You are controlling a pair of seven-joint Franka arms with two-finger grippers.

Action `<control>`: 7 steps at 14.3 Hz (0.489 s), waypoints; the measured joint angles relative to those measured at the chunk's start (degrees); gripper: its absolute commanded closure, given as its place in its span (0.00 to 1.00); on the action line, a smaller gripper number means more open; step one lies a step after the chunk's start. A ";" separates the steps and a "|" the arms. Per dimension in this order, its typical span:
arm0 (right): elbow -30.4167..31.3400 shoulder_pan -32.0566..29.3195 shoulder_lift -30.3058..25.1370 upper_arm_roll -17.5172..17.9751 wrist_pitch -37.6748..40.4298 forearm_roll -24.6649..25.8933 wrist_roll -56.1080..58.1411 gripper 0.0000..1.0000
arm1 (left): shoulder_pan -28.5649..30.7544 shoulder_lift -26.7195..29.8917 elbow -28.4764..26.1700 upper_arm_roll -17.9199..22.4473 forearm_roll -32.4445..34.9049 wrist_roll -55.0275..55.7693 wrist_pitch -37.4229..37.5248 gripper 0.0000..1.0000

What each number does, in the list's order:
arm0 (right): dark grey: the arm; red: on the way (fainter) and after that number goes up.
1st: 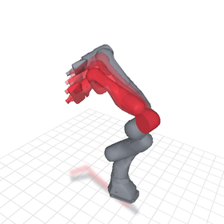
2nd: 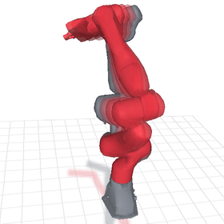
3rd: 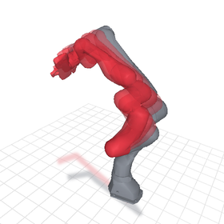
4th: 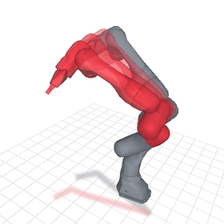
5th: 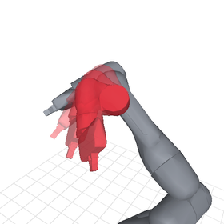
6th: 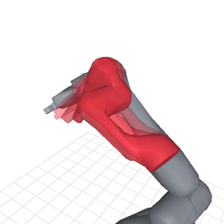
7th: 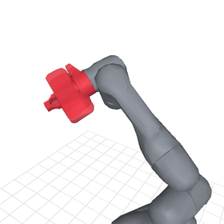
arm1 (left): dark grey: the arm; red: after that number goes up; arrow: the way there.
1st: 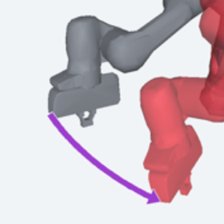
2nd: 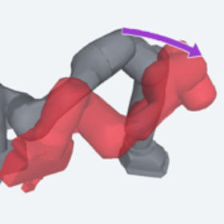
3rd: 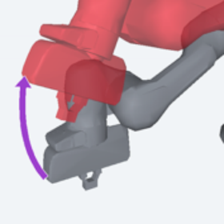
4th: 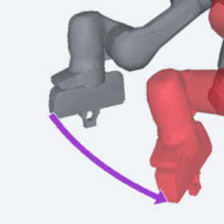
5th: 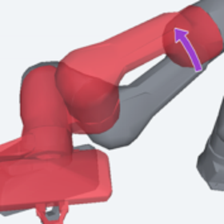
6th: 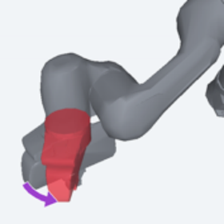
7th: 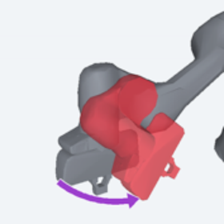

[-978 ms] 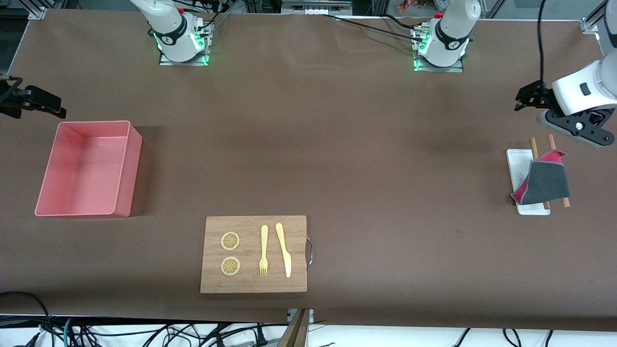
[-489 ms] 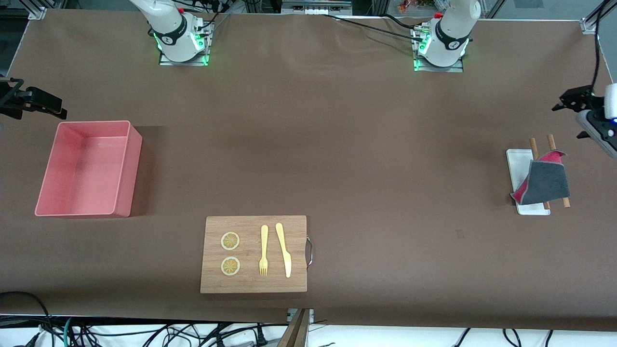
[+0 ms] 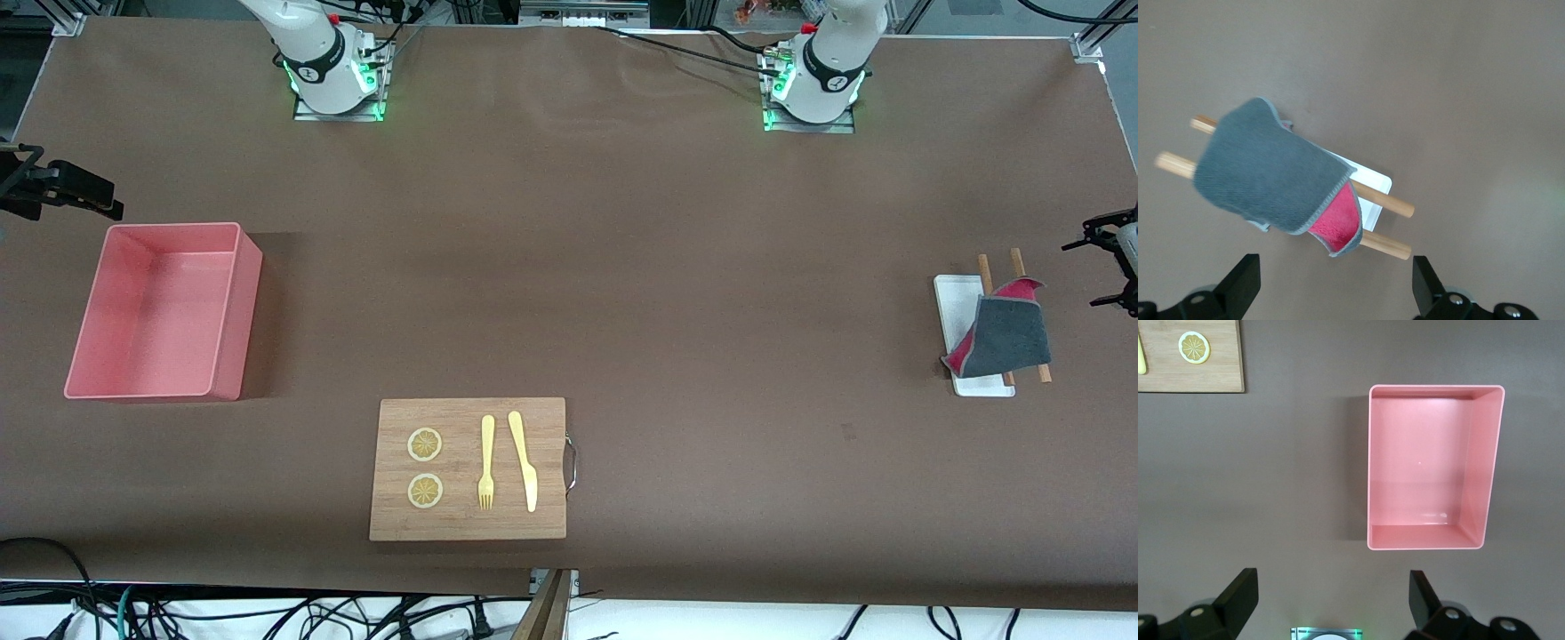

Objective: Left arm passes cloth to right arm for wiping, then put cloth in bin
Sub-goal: 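Lower the left gripper and grasp the grey cloth edge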

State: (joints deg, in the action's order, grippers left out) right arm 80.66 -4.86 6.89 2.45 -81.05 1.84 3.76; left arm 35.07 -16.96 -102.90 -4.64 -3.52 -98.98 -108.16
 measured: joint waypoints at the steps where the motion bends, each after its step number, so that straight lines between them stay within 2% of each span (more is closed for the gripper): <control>1: 0.00 0.00 0.00 0.00 0.00 0.00 0.00 0.00 | 1.49 -0.10 -2.29 -0.01 -1.34 -3.37 -2.43 0.00; 3: 0.00 0.00 0.00 0.00 -0.01 0.00 0.00 0.00 | 3.48 -0.39 -5.83 -0.04 -3.33 -9.06 -5.78 0.02; 5: 0.00 0.00 0.00 0.00 -0.01 0.00 0.00 0.00 | 3.89 -1.90 -6.77 -0.10 -5.72 -14.49 -6.69 0.10; 7: 0.00 0.00 0.00 0.00 -0.01 0.00 0.00 0.00 | 3.92 -3.91 -6.66 -0.23 -8.06 -18.33 -7.59 0.37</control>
State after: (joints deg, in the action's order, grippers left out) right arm 80.66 -4.86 6.90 2.45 -81.06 1.84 3.76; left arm 38.99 -20.86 -109.55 -4.87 -11.58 -117.31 -115.76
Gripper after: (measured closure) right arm 0.000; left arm 0.097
